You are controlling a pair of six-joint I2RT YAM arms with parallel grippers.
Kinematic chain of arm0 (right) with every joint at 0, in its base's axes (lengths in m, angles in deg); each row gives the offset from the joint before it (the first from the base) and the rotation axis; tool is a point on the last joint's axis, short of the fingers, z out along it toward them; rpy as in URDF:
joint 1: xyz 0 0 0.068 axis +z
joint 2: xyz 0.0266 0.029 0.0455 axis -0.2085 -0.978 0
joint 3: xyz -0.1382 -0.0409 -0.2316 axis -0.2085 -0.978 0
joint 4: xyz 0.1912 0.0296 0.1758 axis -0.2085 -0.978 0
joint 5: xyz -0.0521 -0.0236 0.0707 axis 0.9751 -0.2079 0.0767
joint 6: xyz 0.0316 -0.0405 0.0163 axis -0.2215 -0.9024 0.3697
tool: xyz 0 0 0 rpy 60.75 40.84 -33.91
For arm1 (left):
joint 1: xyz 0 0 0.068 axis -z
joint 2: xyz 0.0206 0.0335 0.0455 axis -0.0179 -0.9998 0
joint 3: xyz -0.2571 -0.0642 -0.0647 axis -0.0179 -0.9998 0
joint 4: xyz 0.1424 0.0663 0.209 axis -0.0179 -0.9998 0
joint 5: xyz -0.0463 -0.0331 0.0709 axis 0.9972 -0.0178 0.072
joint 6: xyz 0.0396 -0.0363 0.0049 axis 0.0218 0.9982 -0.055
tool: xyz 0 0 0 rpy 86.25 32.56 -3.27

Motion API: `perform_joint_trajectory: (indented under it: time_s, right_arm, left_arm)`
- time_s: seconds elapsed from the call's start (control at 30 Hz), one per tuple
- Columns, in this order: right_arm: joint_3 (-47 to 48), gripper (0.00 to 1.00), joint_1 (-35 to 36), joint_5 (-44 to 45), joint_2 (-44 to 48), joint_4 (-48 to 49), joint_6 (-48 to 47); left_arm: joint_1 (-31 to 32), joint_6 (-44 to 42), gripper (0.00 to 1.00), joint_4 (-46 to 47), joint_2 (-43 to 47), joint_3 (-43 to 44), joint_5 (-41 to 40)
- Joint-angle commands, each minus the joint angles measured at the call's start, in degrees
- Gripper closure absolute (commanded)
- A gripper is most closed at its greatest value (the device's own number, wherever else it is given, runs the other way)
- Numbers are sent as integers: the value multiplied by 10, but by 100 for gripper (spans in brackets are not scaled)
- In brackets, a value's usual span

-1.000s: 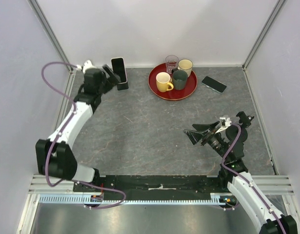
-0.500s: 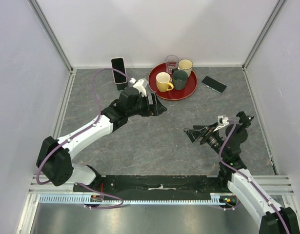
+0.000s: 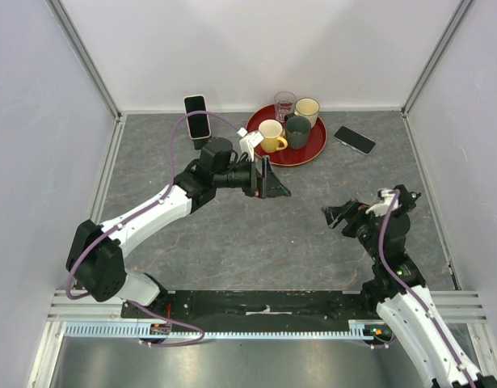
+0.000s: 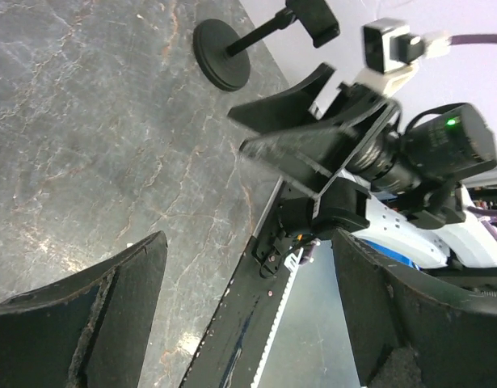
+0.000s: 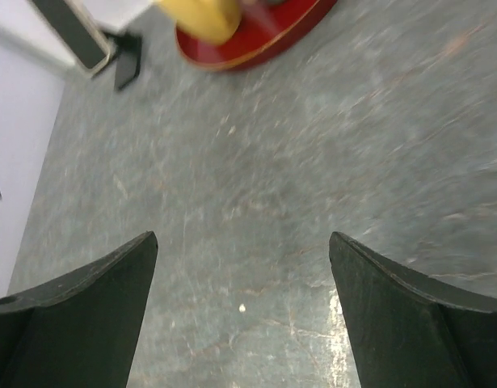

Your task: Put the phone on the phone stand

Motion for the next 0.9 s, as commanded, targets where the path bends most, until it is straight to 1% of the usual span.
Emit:
perform_joint_trajectory:
  time_s: [0.0,0.07,0.1,0.17,0.2,0.23,0.3,0.4,0.53,0.7,0.8,0.87]
  right_arm:
    - [82,7,1,182,32,-175,45]
    - [101,8,1,212,19,-200,79]
    - [130,8,1,229,10,-231,85]
    - [165,8,1,280,-24,-263,105]
    - [202,8,1,298,-35,-296,115]
    - [220,8,1,333,-53,-311,120]
    - [269,8,2,361,-67,-351,140]
    - [314,10,1,404,-71,-391,157]
    - [335,14,1,475,-59,-425,179]
    - [362,15,1,538,-95,-478,207]
    - [366,14,0,572,-96,-485,212]
    - [367,13,0,615,-104,-486,207]
  left_arm:
    - [-4,13,12,30,9,15,49]
    - [-4,14,12,31,11,16,51]
    - [-4,13,12,31,12,16,51]
    - [-6,15,12,32,10,16,55]
    - [-7,19,12,35,6,16,58]
    - [-11,31,12,40,5,14,72]
    - [-14,46,12,62,0,11,87]
    - [-22,63,12,76,-2,2,96]
    - [-34,73,12,78,-4,1,100]
    - [-47,89,12,100,-3,-8,109]
    - [-54,102,12,106,-8,-11,112]
    - [-55,116,12,123,-9,-15,122]
